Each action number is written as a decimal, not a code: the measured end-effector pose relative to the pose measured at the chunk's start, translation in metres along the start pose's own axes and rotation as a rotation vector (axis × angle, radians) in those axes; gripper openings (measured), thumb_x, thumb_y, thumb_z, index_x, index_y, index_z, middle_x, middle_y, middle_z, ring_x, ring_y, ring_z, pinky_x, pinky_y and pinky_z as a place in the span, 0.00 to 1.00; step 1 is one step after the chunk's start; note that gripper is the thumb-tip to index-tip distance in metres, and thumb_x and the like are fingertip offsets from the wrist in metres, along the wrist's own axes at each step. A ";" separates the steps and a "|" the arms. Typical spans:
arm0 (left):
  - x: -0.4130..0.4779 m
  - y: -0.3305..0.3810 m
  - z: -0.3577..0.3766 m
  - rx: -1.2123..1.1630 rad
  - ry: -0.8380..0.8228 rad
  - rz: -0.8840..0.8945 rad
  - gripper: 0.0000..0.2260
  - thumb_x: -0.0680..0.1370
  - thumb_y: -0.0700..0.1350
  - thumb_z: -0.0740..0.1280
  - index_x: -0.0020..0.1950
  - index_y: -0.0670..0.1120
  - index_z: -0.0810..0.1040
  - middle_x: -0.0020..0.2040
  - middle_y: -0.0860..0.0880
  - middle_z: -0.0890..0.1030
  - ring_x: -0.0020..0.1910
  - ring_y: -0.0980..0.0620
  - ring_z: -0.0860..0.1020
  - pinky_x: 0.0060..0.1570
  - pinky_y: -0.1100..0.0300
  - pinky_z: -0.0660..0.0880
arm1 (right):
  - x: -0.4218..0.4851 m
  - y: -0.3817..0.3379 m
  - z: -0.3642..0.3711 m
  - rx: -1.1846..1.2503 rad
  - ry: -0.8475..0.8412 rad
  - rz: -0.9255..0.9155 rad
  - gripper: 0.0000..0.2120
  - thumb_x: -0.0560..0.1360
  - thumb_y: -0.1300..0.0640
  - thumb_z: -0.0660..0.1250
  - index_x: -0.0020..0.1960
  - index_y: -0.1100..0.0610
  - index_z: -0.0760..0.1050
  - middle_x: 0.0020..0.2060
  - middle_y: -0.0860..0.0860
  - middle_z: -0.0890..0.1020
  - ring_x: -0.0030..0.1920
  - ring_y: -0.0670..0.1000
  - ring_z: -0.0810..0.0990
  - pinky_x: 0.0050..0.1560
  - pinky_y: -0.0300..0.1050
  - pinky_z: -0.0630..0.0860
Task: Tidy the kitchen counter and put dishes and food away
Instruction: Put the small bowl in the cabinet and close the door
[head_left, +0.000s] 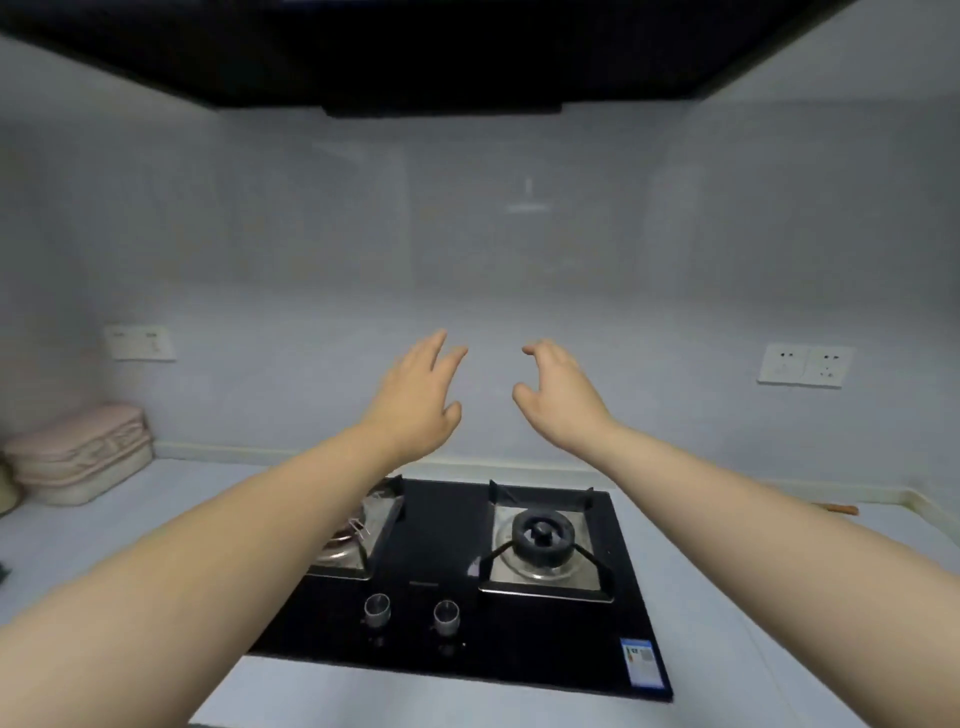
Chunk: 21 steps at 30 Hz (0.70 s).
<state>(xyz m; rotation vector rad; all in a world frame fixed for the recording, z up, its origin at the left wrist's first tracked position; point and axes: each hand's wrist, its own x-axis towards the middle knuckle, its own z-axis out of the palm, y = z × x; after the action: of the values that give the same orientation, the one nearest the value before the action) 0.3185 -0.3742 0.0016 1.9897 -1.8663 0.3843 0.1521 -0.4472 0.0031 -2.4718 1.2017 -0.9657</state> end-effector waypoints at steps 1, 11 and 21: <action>-0.006 -0.012 -0.015 0.061 0.048 -0.002 0.29 0.79 0.47 0.60 0.78 0.47 0.51 0.78 0.45 0.47 0.77 0.45 0.48 0.74 0.50 0.51 | 0.004 -0.020 0.001 -0.021 0.001 -0.035 0.26 0.77 0.56 0.60 0.73 0.60 0.60 0.73 0.56 0.62 0.74 0.55 0.58 0.72 0.48 0.58; -0.032 -0.113 -0.165 0.437 0.291 -0.172 0.32 0.79 0.47 0.58 0.78 0.46 0.45 0.78 0.45 0.44 0.77 0.46 0.42 0.74 0.47 0.47 | 0.071 -0.201 -0.008 -0.084 0.141 -0.314 0.28 0.78 0.54 0.59 0.76 0.58 0.55 0.76 0.55 0.55 0.76 0.54 0.52 0.75 0.52 0.53; -0.049 -0.230 -0.250 0.741 0.297 -0.379 0.34 0.78 0.50 0.58 0.78 0.45 0.42 0.78 0.45 0.42 0.77 0.44 0.40 0.74 0.45 0.46 | 0.145 -0.336 0.029 -0.009 0.176 -0.542 0.29 0.79 0.54 0.59 0.76 0.57 0.53 0.76 0.53 0.54 0.76 0.52 0.54 0.73 0.49 0.57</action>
<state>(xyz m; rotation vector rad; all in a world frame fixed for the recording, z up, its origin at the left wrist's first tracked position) 0.5585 -0.2069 0.1812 2.4874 -1.2088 1.3136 0.4425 -0.3463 0.2035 -2.8304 0.5701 -1.3279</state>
